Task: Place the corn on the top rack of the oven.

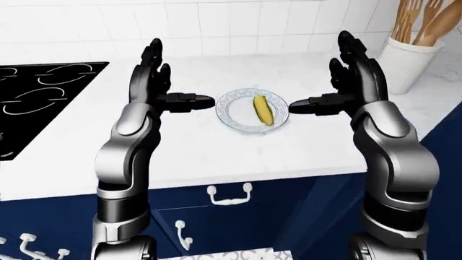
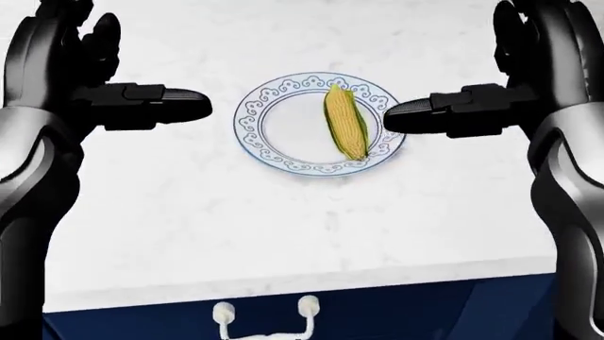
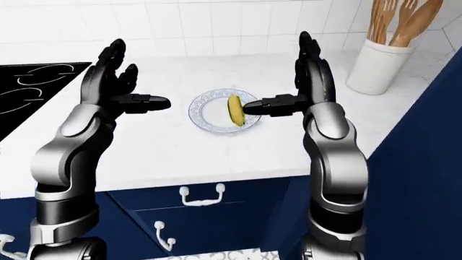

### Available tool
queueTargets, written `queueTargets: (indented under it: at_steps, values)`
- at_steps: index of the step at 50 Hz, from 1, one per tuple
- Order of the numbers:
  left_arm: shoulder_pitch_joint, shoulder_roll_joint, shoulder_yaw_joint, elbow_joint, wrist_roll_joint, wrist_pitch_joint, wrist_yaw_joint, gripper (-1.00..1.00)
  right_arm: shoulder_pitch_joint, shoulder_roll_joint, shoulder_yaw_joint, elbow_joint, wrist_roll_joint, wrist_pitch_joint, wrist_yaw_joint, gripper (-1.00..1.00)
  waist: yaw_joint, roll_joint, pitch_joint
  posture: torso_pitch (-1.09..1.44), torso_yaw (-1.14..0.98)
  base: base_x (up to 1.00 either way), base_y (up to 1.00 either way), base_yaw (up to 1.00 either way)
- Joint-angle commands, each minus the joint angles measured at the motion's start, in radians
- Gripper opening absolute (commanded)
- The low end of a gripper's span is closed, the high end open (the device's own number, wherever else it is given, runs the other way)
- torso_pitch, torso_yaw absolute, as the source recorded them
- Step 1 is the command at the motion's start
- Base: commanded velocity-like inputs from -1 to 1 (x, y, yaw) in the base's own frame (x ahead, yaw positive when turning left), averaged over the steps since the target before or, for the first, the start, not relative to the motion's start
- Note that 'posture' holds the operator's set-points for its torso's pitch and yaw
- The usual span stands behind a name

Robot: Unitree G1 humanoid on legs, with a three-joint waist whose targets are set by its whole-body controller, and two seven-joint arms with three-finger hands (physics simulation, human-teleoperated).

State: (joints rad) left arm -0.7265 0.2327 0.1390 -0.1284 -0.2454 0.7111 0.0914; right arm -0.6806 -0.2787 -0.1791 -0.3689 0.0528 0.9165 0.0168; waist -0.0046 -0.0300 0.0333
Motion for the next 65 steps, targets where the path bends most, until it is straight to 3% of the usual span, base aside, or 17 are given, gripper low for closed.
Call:
queueTargets:
  at_steps: [1, 5, 7, 14, 15, 18, 21, 23, 25, 27, 28, 29, 36, 37, 42, 52, 65]
  values:
    - [-0.033, 0.015, 0.022, -0.041, 0.008, -0.041, 0.006, 1.0, -0.032, -0.005, 0.002, -0.039, 0.004, -0.046, 0.002, 1.0, 0.006, 0.0, -0.024, 0.0, 0.0, 0.16, 0.0, 0.0]
    - [-0.034, 0.014, 0.022, -0.038, 0.008, -0.044, 0.006, 1.0, -0.035, -0.005, 0.0, -0.031, 0.005, -0.05, 0.0, 1.0, -0.004, 0.029, -0.006, 0.0, 0.0, 0.05, 0.0, 0.0]
    - [-0.033, 0.014, 0.022, -0.033, 0.009, -0.048, 0.006, 1.0, -0.034, -0.004, 0.002, -0.026, 0.005, -0.054, 0.0, 1.0, -0.011, 0.075, -0.02, 0.0, 0.0, 0.0, 0.0, 0.0]
    - [-0.034, 0.016, 0.024, -0.033, 0.005, -0.048, 0.006, 1.0, -0.037, -0.003, 0.0, -0.026, 0.011, -0.049, -0.005, 1.0, -0.002, 0.03, -0.028, 0.0, 0.0, 0.0, 0.0, 0.0]
    - [-0.035, 0.016, 0.024, -0.034, 0.005, -0.045, 0.007, 1.0, -0.039, -0.003, 0.0, -0.029, 0.013, -0.044, -0.006, 1.0, 0.001, 0.036, -0.048, 0.0, 0.0, 0.0, -0.09, 0.0]
    - [-0.033, 0.017, 0.024, -0.029, 0.006, -0.051, 0.005, 1.0, -0.042, -0.004, 0.001, -0.025, 0.014, -0.045, -0.007, 1.0, 0.011, 0.078, -0.033, 0.0, 0.0, 0.0, -0.37, 0.0]
    - [-0.035, 0.017, 0.024, -0.029, 0.005, -0.05, 0.005, 1.0, -0.04, -0.005, 0.003, -0.023, 0.014, -0.051, -0.006, 1.0, 0.014, 0.091, -0.042, 0.0, 0.0, 0.0, -0.51, 0.0]
    - [-0.034, 0.017, 0.023, -0.029, 0.006, -0.05, 0.005, 1.0, -0.043, -0.005, 0.003, -0.03, 0.014, -0.041, -0.008, 1.0, 0.014, 0.081, -0.04, 0.0, 0.0, 0.0, -0.39, 0.0]
    - [-0.034, 0.016, 0.023, -0.038, 0.004, -0.043, 0.007, 1.0, -0.04, -0.006, 0.0, -0.034, 0.015, -0.043, -0.007, 1.0, 0.015, 0.049, -0.032, 0.0, 0.0, 0.0, -0.19, 0.0]
    - [-0.031, 0.015, 0.022, -0.042, 0.004, -0.044, 0.007, 1.0, -0.041, -0.007, 0.0, -0.038, 0.016, -0.041, -0.01, 1.0, 0.029, -0.009, -0.007, 0.0, 0.0, 0.0, 0.0, 0.0]
    - [-0.03, 0.014, 0.022, -0.049, 0.003, -0.038, 0.008, 1.0, -0.041, -0.008, -0.001, -0.04, 0.016, -0.041, -0.01, 1.0, 0.031, -0.059, -0.017, 0.0, 0.0, 0.0, 0.0, 0.0]
    - [-0.029, 0.014, 0.022, -0.048, 0.003, -0.039, 0.008, 1.0, -0.037, -0.008, -0.002, -0.037, 0.016, -0.048, -0.009, 1.0, 0.026, -0.025, -0.001, 0.0, 0.0, 0.0, 0.0, 0.0]
    - [-0.029, 0.01, 0.022, -0.058, 0.001, -0.036, 0.012, 1.0, -0.04, -0.016, -0.006, -0.043, 0.017, -0.043, -0.01, 1.0, 0.003, 0.069, -0.017, 0.0, 0.0, 0.0, 0.0, 0.0]
    - [-0.029, 0.009, 0.022, -0.059, 0.0, -0.035, 0.013, 1.0, -0.04, -0.015, -0.004, -0.042, 0.017, -0.042, -0.011, 1.0, 0.002, 0.051, -0.01, 0.0, 0.0, 0.0, 0.0, 0.0]
    - [-0.03, 0.009, 0.022, -0.049, -0.001, -0.048, 0.013, 1.0, -0.041, -0.016, -0.003, -0.041, 0.013, -0.042, -0.01, 1.0, 0.004, 0.037, -0.021, 0.0, 0.0, 0.0, 0.0, 0.0]
    - [-0.036, 0.013, 0.007, -0.003, 0.025, -0.105, -0.022, 1.0, -0.037, -0.021, -0.01, -0.034, 0.012, -0.038, -0.008, 1.0, 0.013, 0.026, -0.031, 0.0, 0.0, 0.0, 0.0, 0.0]
    - [-0.208, 0.088, -0.014, 0.21, 0.155, -0.239, -0.258, 1.0, -0.04, -0.025, -0.01, -0.034, 0.013, -0.031, -0.008, 1.0, 0.015, 0.022, -0.031, 0.0, 0.0, 0.0, 0.0, 0.0]
